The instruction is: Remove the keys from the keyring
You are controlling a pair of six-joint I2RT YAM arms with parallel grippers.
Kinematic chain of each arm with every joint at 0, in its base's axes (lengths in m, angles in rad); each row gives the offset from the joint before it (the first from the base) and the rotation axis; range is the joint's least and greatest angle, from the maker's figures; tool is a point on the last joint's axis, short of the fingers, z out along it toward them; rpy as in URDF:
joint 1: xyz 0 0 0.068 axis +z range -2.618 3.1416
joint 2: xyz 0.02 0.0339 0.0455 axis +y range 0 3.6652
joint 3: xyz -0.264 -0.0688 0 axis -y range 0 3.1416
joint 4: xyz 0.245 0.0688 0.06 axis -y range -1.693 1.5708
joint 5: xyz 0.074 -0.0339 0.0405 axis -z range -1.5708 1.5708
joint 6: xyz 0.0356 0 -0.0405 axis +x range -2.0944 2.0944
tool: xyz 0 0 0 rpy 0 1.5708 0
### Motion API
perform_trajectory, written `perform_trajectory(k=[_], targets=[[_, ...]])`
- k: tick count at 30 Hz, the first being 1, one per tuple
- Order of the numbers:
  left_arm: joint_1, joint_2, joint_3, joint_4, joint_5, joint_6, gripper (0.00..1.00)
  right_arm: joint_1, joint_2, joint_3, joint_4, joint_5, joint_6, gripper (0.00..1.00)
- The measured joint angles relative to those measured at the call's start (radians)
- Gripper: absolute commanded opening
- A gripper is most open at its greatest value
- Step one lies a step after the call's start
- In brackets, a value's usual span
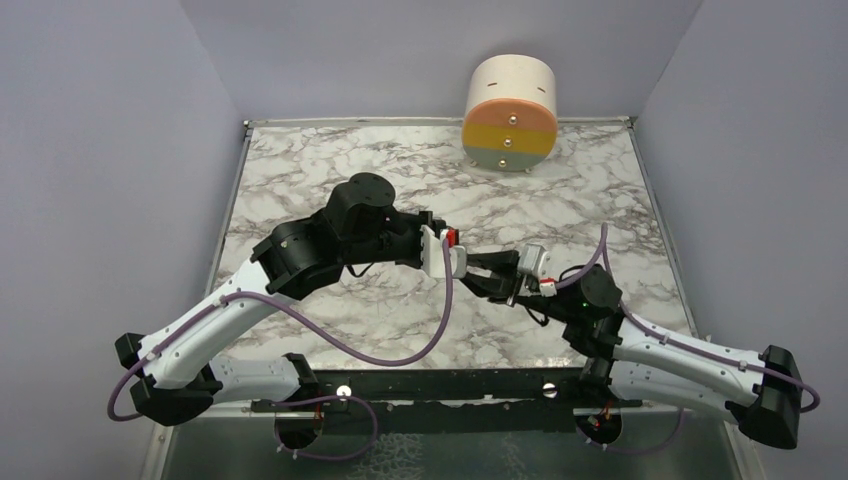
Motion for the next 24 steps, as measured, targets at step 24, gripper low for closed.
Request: perform_trajectory(k=[24], targets=[[0.000,0.000,-0.012,0.014,-0.002,-0.008,0.00,0.042,-0.042,0.065,-0.025,0.127,-0.126,0.20]])
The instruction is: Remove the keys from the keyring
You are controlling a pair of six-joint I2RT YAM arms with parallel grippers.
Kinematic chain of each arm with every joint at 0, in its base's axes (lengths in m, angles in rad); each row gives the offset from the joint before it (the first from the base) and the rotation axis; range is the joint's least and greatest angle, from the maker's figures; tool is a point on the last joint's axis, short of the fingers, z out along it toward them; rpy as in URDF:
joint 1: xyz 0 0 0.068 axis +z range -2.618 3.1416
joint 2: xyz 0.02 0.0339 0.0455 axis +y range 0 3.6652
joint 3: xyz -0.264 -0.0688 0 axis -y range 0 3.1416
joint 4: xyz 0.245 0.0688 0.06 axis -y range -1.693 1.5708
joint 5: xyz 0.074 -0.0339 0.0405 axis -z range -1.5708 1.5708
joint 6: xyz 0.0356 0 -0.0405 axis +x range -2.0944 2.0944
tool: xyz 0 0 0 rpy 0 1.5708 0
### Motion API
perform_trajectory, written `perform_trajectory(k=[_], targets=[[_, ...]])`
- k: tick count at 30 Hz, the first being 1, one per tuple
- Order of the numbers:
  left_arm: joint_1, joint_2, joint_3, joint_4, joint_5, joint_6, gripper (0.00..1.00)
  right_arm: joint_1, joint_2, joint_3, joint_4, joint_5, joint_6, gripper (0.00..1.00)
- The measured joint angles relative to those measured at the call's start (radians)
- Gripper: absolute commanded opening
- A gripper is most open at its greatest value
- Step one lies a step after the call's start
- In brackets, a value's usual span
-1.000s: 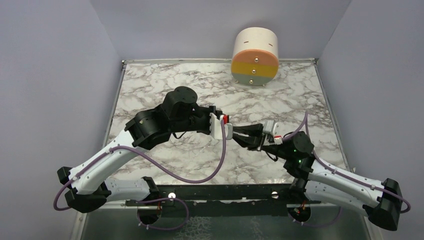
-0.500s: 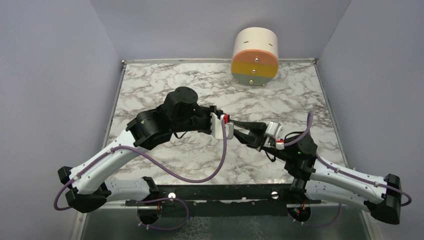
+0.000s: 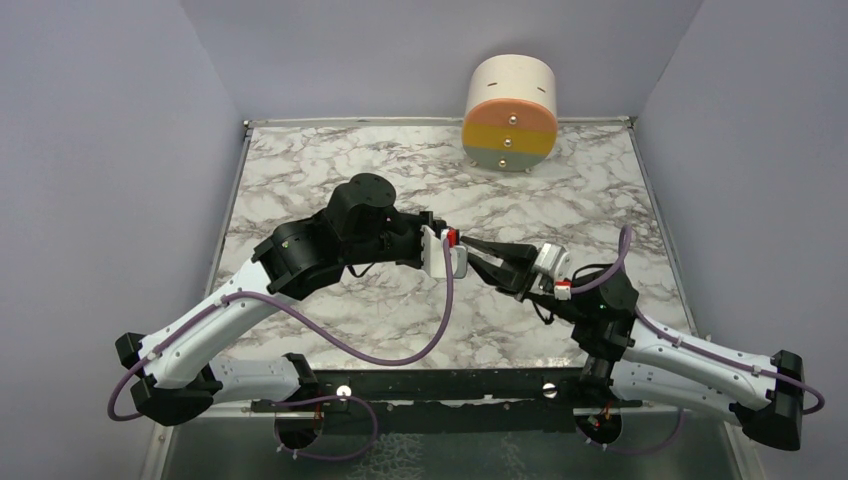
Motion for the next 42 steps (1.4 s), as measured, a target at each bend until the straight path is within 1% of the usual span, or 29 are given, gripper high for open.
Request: perform_trajectory(k=[5,11,15,22,36,42], targets=[[0.000,0.000,0.000,0.000,0.000,0.000,0.00,0.000,0.007,0.000,0.000,0.001,0.000,0.21],[0.000,0.000,-0.005,0.001,-0.003,-0.003,0.00,0.000,0.023,0.000,0.000,0.000,0.002,0.25],[0.000,0.000,-0.005,0.003,-0.003,-0.005,0.00,0.000,0.027,0.000,0.000,0.000,0.002,0.25],[0.000,0.000,-0.006,0.016,-0.003,-0.008,0.00,0.001,0.037,0.000,0.002,0.000,0.002,0.23],[0.000,-0.001,-0.022,0.023,-0.003,-0.011,0.00,0.001,0.049,0.000,0.013,0.000,0.001,0.24],[0.000,-0.002,-0.022,0.023,-0.003,-0.011,0.00,0.001,0.049,0.000,0.024,0.000,0.000,0.20]])
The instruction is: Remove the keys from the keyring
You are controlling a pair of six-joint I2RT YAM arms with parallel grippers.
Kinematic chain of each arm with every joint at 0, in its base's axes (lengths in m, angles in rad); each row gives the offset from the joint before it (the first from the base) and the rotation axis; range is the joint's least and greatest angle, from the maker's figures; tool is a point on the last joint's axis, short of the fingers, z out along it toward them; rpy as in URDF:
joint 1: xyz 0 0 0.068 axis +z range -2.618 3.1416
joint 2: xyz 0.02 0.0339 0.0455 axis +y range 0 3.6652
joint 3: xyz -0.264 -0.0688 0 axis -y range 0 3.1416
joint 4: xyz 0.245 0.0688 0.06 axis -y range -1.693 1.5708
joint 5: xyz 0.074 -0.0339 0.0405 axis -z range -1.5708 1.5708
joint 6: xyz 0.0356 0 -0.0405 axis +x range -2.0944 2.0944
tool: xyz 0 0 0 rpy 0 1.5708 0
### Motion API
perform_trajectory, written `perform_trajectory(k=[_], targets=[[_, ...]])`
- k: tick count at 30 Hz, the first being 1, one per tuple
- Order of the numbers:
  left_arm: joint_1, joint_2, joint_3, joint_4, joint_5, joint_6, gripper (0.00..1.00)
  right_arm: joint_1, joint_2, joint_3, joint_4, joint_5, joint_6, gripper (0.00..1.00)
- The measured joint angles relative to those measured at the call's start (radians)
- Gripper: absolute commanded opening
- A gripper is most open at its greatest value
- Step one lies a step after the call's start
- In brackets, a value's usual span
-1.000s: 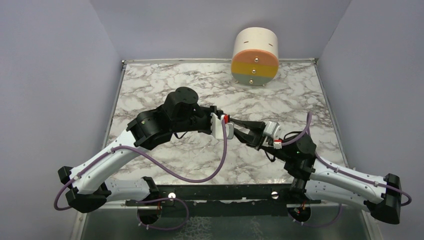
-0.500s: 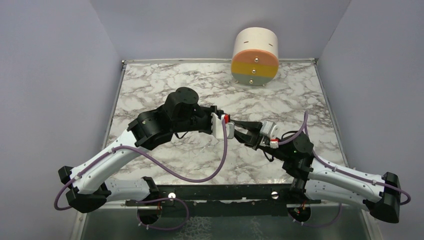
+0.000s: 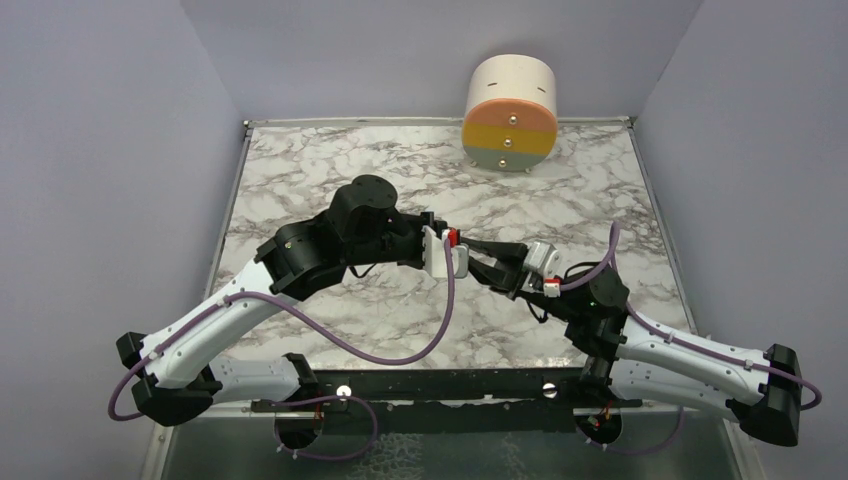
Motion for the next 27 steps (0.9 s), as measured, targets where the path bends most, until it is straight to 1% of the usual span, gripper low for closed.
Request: perform_trajectory(k=[4,5,6,7,27], targets=[[0.000,-0.005,0.000,0.000,0.000,0.000,0.00,0.000,0.002,0.000,0.011,0.001,-0.001,0.12],[0.000,-0.007,0.000,0.000,0.000,0.000,0.00,0.000,0.004,0.000,0.015,0.003,-0.002,0.09],[0.000,-0.009,-0.001,0.000,0.000,0.000,0.00,0.000,0.006,0.000,0.016,0.005,-0.004,0.04],[0.000,-0.011,-0.002,0.000,0.000,0.000,0.00,0.000,0.007,0.000,0.016,0.008,-0.008,0.02],[0.000,-0.027,-0.016,0.001,0.000,0.000,0.00,0.002,-0.008,0.000,0.019,0.071,-0.112,0.02]])
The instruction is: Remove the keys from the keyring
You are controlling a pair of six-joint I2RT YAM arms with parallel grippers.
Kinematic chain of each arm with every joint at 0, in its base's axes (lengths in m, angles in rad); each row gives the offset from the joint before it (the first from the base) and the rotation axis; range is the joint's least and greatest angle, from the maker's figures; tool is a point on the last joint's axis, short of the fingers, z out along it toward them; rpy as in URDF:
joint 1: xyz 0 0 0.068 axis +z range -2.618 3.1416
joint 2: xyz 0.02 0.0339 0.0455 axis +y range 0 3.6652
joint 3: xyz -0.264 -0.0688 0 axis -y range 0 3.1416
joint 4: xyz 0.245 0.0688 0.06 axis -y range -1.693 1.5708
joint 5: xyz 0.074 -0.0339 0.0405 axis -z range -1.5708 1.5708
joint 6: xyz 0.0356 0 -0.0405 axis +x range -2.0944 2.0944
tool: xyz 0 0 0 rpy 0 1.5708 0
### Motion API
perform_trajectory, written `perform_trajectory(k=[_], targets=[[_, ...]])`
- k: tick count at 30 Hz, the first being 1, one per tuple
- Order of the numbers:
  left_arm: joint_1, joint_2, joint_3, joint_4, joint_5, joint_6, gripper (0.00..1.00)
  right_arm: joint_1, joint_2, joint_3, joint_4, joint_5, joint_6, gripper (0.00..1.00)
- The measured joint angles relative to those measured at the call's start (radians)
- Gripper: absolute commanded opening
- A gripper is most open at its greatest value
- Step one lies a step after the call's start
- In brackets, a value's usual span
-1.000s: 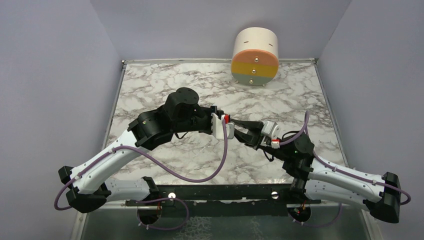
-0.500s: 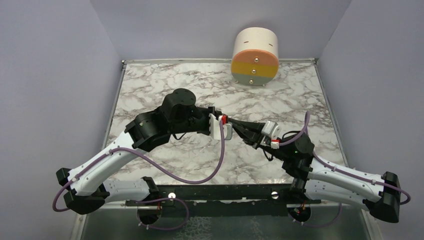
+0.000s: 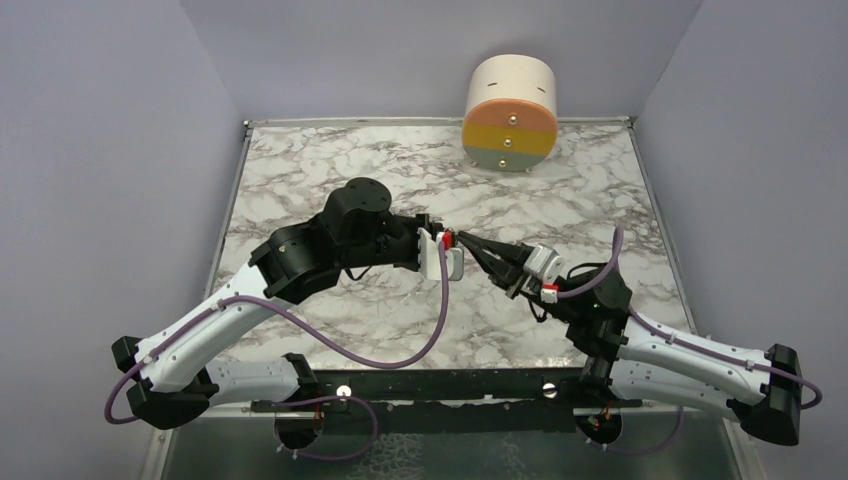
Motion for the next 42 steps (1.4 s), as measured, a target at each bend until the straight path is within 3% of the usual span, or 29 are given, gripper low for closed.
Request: perform_trajectory(k=[13,28,42], targets=[[0.000,0.000,-0.001,-0.003,0.005,0.004,0.00,0.003,0.001,0.053,-0.057,0.011,-0.074,0.02],[0.000,0.004,-0.001,-0.040,0.046,0.019,0.00,0.004,0.028,0.179,-0.258,-0.002,-0.143,0.02],[0.000,0.003,-0.001,-0.052,0.076,0.034,0.00,0.004,0.040,0.179,-0.266,-0.012,-0.150,0.02]])
